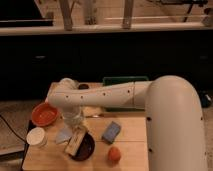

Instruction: Wipe purple bowl with eraser

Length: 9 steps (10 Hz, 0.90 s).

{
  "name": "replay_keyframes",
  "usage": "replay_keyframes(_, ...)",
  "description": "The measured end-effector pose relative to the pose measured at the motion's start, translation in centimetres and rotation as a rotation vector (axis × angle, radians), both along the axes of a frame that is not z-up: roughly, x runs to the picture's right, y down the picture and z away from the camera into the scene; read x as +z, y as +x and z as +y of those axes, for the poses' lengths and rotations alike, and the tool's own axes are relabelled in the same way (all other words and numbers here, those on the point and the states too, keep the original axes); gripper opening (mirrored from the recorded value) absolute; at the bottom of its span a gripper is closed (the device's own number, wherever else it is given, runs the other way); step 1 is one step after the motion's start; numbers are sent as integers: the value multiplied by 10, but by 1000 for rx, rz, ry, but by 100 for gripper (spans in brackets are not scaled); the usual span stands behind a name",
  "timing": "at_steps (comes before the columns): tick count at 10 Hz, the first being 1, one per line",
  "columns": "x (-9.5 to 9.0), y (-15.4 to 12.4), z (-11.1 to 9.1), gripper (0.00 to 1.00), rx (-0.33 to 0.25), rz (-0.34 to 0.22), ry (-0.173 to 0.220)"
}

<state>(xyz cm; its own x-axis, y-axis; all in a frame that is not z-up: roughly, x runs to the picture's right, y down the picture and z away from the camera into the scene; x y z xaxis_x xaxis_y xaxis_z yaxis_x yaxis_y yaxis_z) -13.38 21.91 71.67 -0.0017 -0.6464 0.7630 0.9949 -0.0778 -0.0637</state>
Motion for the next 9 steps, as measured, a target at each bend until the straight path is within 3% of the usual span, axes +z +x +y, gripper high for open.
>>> replay_keyframes(3,-11,8,16,6,-7,-5,-24)
replay_keyframes(6,-12,49,20,6,18,53,-33)
replay_keyframes(9,-3,80,9,6,54,116,-21)
